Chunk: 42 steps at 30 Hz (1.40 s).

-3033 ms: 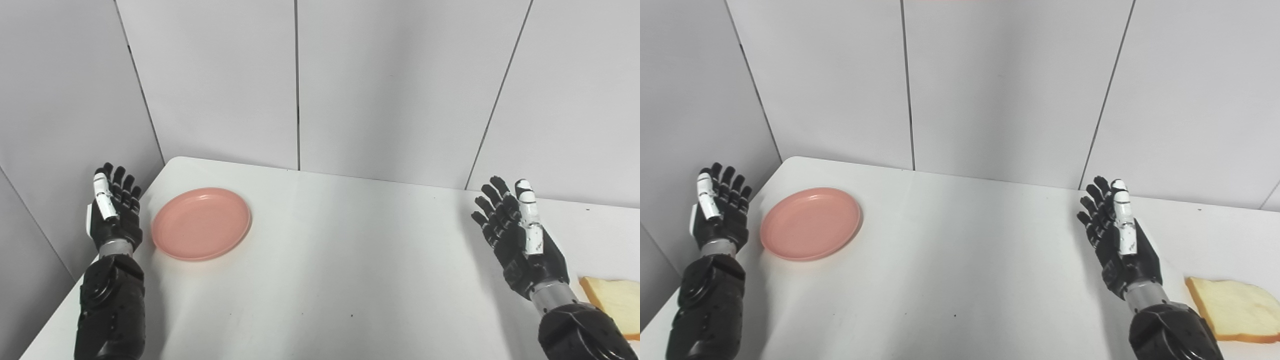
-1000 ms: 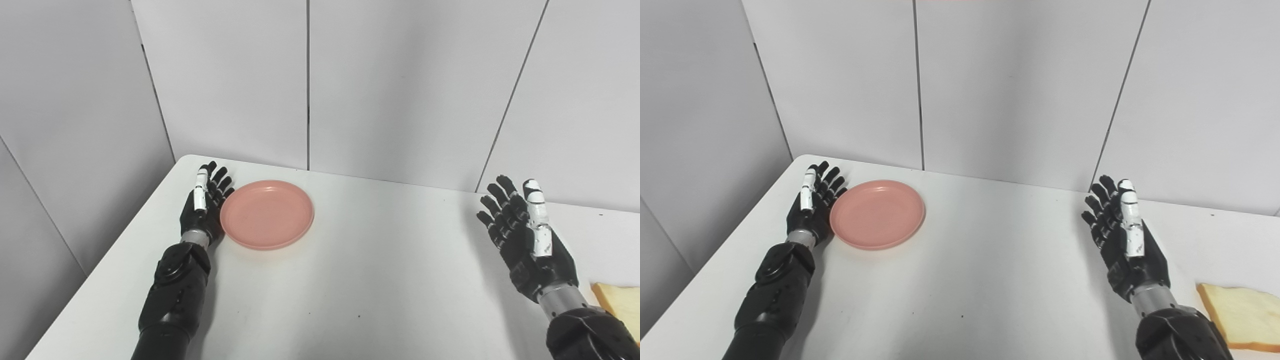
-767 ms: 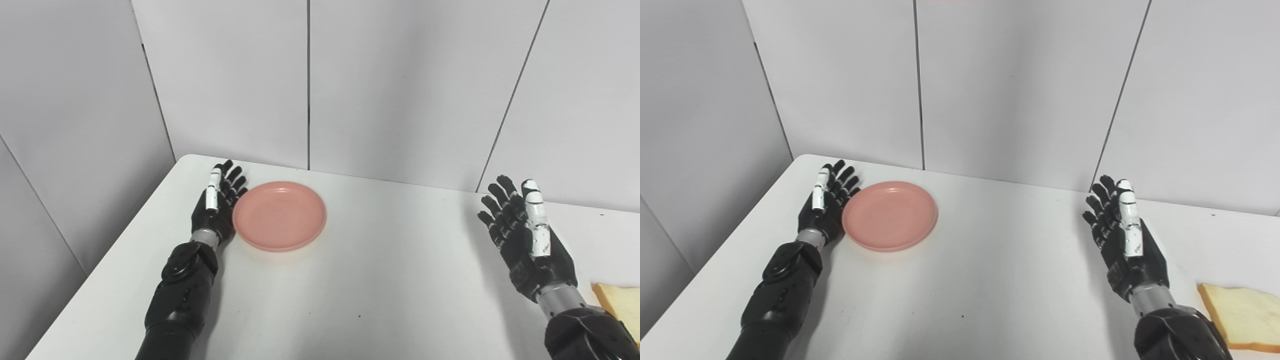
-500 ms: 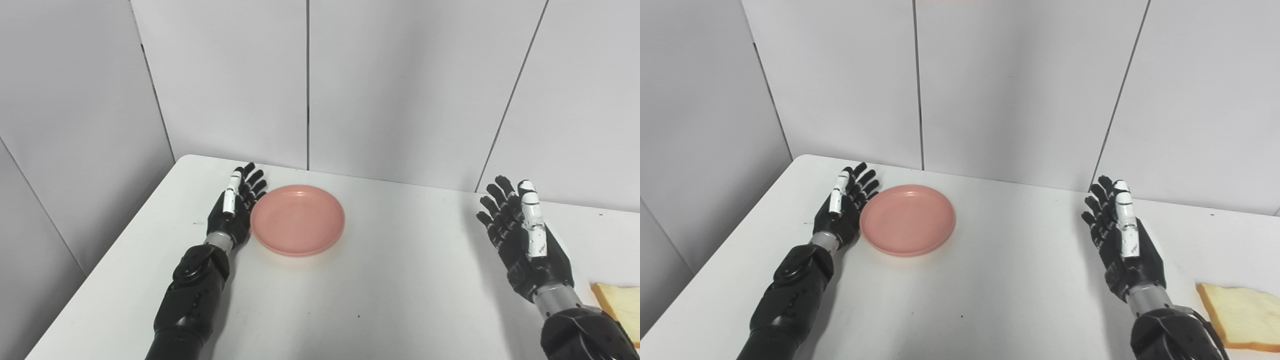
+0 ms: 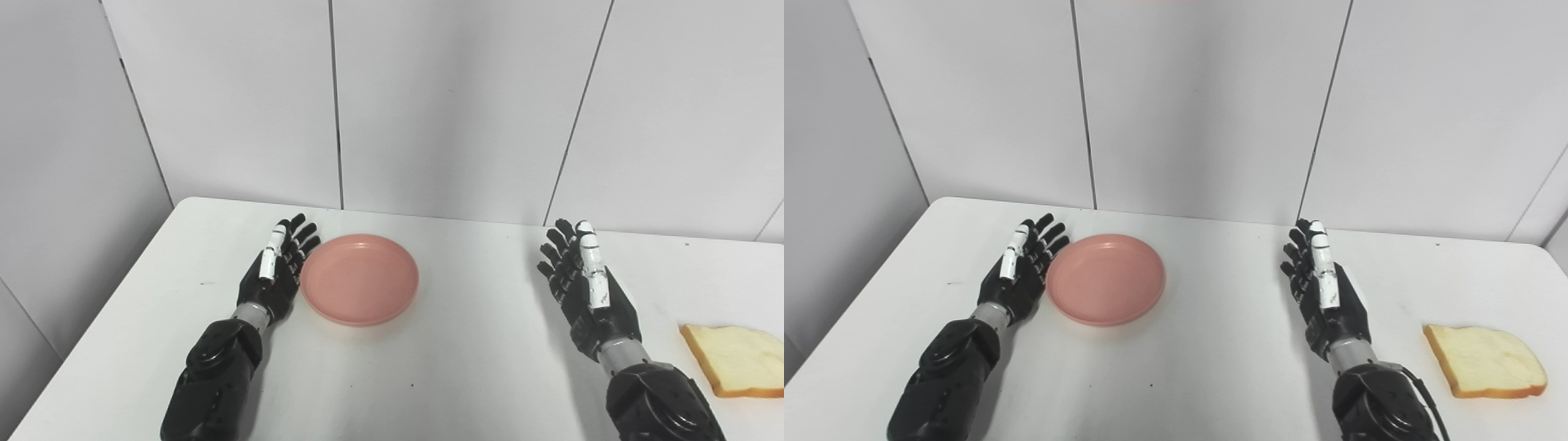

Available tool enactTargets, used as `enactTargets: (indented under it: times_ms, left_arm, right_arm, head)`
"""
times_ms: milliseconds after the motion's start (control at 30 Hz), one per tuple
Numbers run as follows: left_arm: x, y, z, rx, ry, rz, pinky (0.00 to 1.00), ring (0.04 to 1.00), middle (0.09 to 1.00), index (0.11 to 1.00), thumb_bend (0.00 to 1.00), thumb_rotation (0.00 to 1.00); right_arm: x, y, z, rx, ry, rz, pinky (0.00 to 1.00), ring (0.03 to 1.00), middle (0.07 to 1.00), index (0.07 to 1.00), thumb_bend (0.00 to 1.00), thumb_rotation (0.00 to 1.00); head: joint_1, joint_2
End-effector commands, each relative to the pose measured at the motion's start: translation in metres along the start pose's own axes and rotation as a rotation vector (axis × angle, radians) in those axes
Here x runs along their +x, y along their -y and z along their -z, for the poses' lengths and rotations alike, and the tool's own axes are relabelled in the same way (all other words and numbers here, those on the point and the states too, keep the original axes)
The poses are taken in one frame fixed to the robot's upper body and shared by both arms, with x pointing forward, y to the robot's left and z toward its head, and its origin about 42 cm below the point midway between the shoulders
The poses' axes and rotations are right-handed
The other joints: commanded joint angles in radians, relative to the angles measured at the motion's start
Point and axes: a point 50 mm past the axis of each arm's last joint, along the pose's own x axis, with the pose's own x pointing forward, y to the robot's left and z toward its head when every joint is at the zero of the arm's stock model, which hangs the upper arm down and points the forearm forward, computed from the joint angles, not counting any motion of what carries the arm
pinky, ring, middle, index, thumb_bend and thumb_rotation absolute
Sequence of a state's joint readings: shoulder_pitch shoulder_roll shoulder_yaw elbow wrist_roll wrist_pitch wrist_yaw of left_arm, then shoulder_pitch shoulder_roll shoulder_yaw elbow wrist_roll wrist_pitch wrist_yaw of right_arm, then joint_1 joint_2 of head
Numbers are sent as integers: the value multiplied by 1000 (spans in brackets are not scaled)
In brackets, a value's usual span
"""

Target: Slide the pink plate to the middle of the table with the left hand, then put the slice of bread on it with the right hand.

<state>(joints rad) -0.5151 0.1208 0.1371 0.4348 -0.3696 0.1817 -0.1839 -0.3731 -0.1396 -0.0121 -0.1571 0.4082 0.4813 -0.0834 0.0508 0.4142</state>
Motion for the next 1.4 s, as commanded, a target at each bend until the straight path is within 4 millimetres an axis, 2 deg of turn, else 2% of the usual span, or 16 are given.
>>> enactTargets:
  times_ms: [0, 267, 400, 700, 1000, 1367]
  left_arm:
    - [6, 21, -12, 15, 31, 62, 971, 953, 947, 937, 355, 1000]
    - [-3, 50, -6, 22, -14, 134, 966, 960, 952, 939, 349, 1000]
    - [-8, 62, -6, -4, -29, 197, 997, 981, 972, 959, 333, 1000]
    - [-16, 80, -1, -48, -50, 266, 980, 965, 965, 956, 330, 1000]
    - [-22, 89, -3, -41, -46, 302, 1000, 984, 980, 966, 346, 1000]
    - [-23, 93, -14, -36, 20, 255, 1000, 989, 981, 975, 358, 1000]
  right_arm:
    - [5, -5, -16, -13, 66, -24, 1000, 1000, 1000, 1000, 276, 1000]
    - [6, -9, -15, -22, 69, -23, 1000, 1000, 1000, 1000, 295, 1000]
    - [6, -11, -15, -20, 72, -21, 1000, 1000, 1000, 1000, 299, 1000]
    - [6, -17, -16, -28, 86, -30, 1000, 1000, 1000, 1000, 290, 1000]
    - [5, -19, -19, -38, 92, -34, 1000, 1000, 1000, 1000, 299, 1000]
    - [6, -18, -24, -37, 104, -15, 1000, 1000, 1000, 1000, 306, 1000]
  head:
    - [-6, 1]
    - [-49, 13]
    - [-60, 20]
    - [-86, 40]
    - [-91, 55]
    - [-100, 67]
